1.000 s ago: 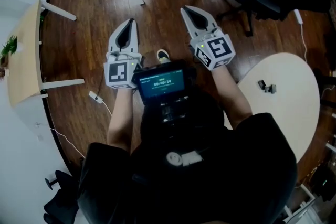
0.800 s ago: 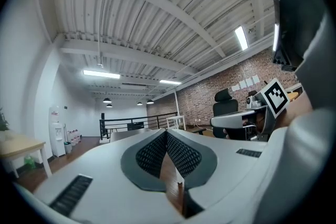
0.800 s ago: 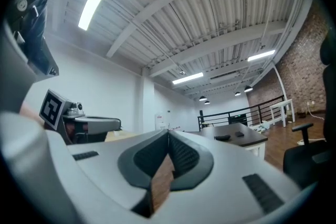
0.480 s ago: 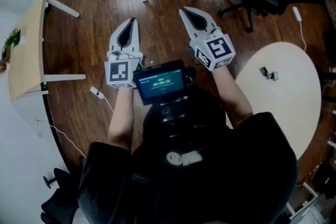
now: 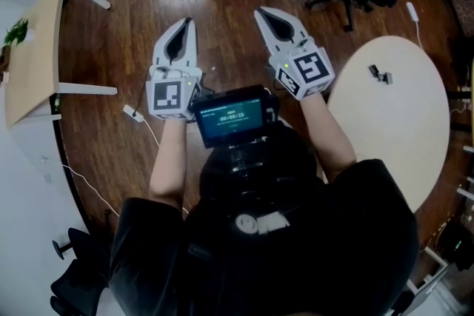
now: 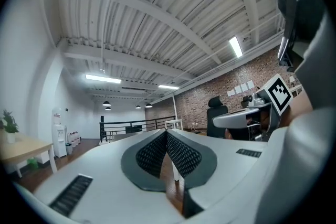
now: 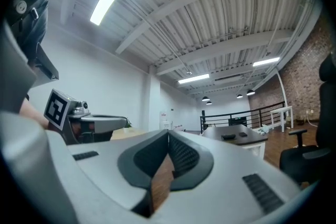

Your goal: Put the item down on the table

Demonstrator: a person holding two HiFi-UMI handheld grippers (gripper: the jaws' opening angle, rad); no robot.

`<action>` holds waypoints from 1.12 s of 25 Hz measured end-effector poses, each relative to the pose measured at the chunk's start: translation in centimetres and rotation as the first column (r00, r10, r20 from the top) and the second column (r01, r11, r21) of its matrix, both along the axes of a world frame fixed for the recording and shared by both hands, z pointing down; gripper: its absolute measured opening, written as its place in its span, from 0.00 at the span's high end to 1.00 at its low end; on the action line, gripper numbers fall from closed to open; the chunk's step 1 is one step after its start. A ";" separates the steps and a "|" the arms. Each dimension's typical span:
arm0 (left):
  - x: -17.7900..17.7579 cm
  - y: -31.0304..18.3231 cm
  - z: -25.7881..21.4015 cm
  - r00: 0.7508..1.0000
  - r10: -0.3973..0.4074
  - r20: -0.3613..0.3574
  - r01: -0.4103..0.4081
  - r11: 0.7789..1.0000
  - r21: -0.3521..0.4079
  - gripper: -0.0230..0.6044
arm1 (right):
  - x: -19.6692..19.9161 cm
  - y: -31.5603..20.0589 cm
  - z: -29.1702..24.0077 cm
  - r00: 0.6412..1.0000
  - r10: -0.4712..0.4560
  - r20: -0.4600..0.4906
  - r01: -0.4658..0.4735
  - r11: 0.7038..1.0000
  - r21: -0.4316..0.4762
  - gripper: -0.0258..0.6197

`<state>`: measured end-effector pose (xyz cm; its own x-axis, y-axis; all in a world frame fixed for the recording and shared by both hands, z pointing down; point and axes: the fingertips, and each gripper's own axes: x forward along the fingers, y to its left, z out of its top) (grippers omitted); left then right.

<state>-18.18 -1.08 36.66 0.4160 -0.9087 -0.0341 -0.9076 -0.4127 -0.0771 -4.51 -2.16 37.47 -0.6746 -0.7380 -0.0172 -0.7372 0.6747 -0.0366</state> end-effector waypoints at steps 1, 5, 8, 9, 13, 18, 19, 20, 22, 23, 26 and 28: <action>-0.4 1.1 0.0 1.000 -0.003 0.000 0.003 1.000 0.004 0.96 | -0.5 1.3 -0.1 1.000 -0.002 -0.007 0.002 1.000 0.002 0.96; -1.5 5.4 -0.1 1.000 -0.002 -0.014 0.003 1.000 0.014 0.96 | -1.3 5.8 -0.9 0.999 0.021 -0.030 -0.020 1.000 0.020 0.96; -1.4 7.9 0.0 0.999 0.019 -0.028 -0.019 1.000 0.014 0.96 | -1.0 8.4 -1.4 0.998 0.050 -0.037 -0.049 0.998 0.027 0.96; -1.3 8.5 0.0 0.999 0.024 -0.033 -0.023 1.000 0.013 0.96 | -0.8 9.1 -1.5 0.998 0.056 -0.039 -0.055 0.998 0.028 0.96; -0.8 10.8 0.0 0.999 0.033 -0.042 -0.033 0.999 0.006 0.96 | 0.0 11.4 -1.9 0.997 0.069 -0.039 -0.068 0.997 0.030 0.96; 0.7 12.7 -0.4 0.999 0.033 -0.030 -0.033 0.999 0.003 0.96 | 1.2 13.1 -2.2 0.998 0.055 -0.029 -0.054 0.998 0.030 0.96; 1.9 13.1 -0.6 0.999 0.028 -0.026 -0.028 1.000 0.003 0.96 | 2.2 13.5 -2.2 0.998 0.048 -0.026 -0.048 0.998 0.029 0.96; 3.0 13.5 -0.8 0.999 0.022 -0.023 -0.022 1.000 0.004 0.96 | 3.2 13.9 -2.2 0.999 0.042 -0.022 -0.041 0.999 0.030 0.96; 4.2 14.1 -1.1 1.000 0.012 -0.015 -0.012 1.000 0.007 0.96 | 4.3 14.2 -2.4 0.999 0.031 -0.010 -0.030 0.999 0.034 0.96; 4.6 14.2 -1.2 1.000 0.006 -0.010 -0.006 1.000 0.007 0.96 | 4.6 14.3 -2.4 1.000 0.026 -0.004 -0.025 0.999 0.034 0.96; 5.3 14.3 -1.0 1.000 -0.014 -0.007 0.014 1.000 0.002 0.96 | 5.4 14.3 -2.1 1.000 0.016 0.010 -0.017 0.999 0.028 0.96; 5.2 14.6 -1.1 1.000 -0.019 -0.009 0.019 1.000 0.001 0.96 | 5.4 14.3 -2.3 1.000 0.015 0.017 -0.016 1.000 0.027 0.96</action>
